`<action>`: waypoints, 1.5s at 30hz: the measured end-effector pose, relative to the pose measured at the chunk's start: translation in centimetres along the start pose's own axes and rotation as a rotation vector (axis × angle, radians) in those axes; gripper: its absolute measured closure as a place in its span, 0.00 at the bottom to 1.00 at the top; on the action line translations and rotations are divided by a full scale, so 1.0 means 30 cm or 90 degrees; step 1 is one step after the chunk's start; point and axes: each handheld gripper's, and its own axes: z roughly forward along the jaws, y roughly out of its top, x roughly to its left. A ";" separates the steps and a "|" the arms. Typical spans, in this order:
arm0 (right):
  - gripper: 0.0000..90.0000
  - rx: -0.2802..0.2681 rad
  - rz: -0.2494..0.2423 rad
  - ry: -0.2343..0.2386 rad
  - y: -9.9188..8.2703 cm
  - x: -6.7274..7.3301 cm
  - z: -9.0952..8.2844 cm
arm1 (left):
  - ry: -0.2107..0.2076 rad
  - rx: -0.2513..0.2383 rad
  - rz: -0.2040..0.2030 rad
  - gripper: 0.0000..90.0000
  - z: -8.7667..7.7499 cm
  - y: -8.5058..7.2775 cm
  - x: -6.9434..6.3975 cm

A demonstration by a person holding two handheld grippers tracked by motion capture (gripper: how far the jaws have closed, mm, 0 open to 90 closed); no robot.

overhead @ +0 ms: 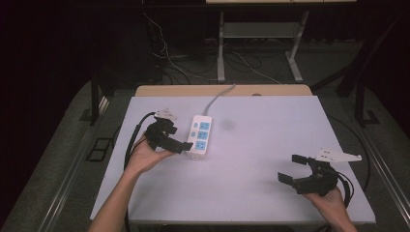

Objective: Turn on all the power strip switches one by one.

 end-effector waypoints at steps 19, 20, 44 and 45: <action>0.01 0.000 -0.001 -0.002 0.000 -0.004 -0.001 | -0.014 0.031 -0.001 0.49 0.063 0.021 0.042; 0.01 0.000 -0.001 -0.002 0.000 -0.004 -0.001 | -0.011 0.034 0.002 0.51 0.067 0.022 0.042; 0.01 0.002 -0.002 -0.004 -0.002 -0.008 -0.001 | -0.008 0.071 0.019 0.99 0.136 0.012 0.068; 0.01 0.002 -0.002 -0.004 -0.002 -0.008 -0.001 | -0.007 0.071 0.018 0.99 0.138 0.012 0.068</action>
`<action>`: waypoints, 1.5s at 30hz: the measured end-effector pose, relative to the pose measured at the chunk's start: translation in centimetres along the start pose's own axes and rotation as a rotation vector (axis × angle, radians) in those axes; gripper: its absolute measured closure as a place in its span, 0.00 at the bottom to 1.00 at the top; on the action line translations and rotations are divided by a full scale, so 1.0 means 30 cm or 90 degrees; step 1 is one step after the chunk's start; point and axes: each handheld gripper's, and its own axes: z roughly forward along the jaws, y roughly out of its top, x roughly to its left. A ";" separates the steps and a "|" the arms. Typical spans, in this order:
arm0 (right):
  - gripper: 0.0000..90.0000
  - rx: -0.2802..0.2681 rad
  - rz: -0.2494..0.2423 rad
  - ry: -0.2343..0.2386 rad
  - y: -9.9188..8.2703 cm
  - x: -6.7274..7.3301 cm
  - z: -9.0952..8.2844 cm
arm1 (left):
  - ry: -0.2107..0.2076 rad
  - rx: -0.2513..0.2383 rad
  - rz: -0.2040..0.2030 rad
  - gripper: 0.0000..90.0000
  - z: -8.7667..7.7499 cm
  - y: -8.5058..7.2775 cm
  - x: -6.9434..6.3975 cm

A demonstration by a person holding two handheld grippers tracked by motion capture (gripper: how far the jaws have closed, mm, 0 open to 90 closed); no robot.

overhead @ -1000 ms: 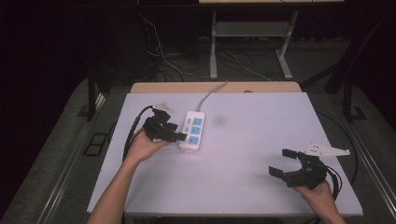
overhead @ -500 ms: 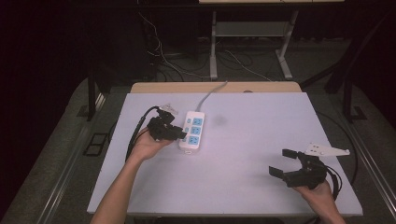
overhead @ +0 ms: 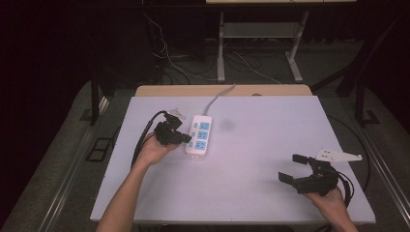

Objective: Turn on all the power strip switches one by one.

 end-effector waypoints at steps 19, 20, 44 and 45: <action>0.01 0.002 -0.002 -0.002 0.000 -0.002 -0.003 | -0.003 0.015 -0.007 0.99 0.052 -0.004 0.011; 0.01 0.003 -0.004 -0.003 0.000 -0.002 -0.002 | -0.004 0.017 -0.007 1.00 0.052 -0.004 0.012; 0.01 0.002 -0.009 -0.001 0.000 0.000 -0.003 | 0.007 0.012 -0.015 1.00 0.060 -0.016 0.006; 0.01 0.002 -0.009 -0.002 0.000 0.000 -0.004 | 0.007 0.011 -0.018 1.00 0.060 -0.016 0.007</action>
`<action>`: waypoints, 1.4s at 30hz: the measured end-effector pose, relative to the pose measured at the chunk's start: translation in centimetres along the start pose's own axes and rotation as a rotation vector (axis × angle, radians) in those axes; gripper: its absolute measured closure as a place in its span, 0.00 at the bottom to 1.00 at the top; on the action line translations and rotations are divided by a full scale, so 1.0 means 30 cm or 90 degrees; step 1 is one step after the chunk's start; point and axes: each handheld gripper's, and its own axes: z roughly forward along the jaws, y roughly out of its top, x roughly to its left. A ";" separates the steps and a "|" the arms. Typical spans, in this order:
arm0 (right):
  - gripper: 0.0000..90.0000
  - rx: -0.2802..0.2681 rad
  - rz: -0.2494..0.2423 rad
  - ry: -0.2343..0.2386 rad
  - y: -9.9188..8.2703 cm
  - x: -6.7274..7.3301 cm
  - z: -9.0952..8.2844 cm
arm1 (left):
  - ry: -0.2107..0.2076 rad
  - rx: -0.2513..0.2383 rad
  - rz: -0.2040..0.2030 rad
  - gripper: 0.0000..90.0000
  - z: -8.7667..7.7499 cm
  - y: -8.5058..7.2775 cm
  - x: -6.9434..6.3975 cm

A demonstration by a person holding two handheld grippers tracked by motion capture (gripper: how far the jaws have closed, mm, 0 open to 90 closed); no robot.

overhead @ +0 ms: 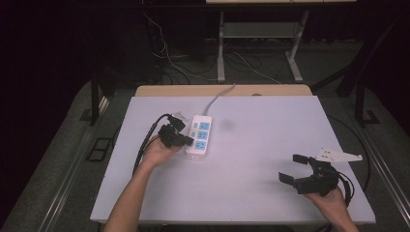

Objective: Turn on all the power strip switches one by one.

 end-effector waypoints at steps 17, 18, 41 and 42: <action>0.01 -0.003 0.006 -0.002 0.000 -0.006 -0.002 | 0.013 -0.016 -0.042 1.00 -0.051 -0.014 0.049; 0.01 -0.003 0.006 -0.002 0.000 -0.007 -0.001 | 0.014 -0.024 -0.043 1.00 -0.061 -0.014 0.053; 0.01 0.000 0.004 -0.004 0.000 -0.008 0.000 | 0.005 -0.021 -0.021 1.00 -0.094 0.081 0.064; 0.01 0.000 0.004 -0.004 0.000 -0.008 0.000 | 0.005 -0.020 -0.019 1.00 -0.093 0.088 0.064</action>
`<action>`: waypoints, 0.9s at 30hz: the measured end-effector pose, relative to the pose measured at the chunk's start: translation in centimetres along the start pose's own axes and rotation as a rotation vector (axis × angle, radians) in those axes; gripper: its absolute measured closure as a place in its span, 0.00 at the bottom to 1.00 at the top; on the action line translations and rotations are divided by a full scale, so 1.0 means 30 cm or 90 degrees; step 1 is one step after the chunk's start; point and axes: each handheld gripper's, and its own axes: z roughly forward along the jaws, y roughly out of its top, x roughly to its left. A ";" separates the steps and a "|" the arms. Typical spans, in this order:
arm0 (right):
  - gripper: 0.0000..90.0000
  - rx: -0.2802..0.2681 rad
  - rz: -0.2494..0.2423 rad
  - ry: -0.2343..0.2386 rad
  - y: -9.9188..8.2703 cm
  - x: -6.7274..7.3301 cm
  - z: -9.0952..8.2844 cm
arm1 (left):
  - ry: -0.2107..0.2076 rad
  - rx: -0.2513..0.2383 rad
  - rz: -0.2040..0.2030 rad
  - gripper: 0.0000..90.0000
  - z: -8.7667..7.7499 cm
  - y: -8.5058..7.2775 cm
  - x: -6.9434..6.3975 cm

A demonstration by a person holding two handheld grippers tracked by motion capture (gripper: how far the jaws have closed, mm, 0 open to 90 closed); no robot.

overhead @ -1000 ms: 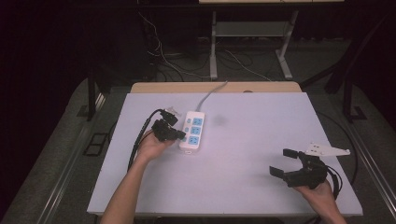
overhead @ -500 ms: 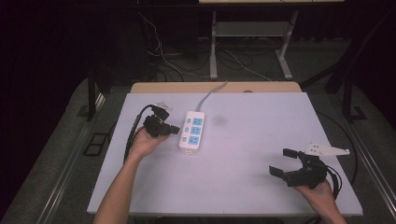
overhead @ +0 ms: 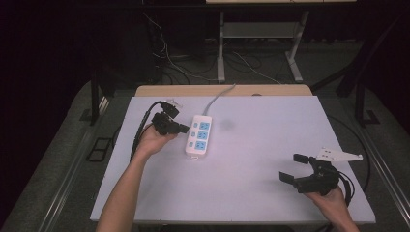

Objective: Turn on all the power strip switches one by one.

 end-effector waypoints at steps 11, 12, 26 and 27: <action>0.01 0.000 0.000 -0.001 -0.001 -0.003 -0.002 | -0.006 0.013 0.009 1.00 0.041 0.034 0.002; 0.01 0.000 0.001 -0.001 -0.001 -0.003 -0.003 | -0.006 0.015 0.009 1.00 0.047 0.036 0.003; 0.01 -0.001 0.001 -0.002 -0.002 -0.007 -0.003 | -0.006 0.030 0.001 1.00 0.107 0.031 0.021; 0.01 -0.001 0.002 -0.002 -0.002 -0.007 -0.003 | -0.007 0.031 0.001 1.00 0.110 0.031 0.020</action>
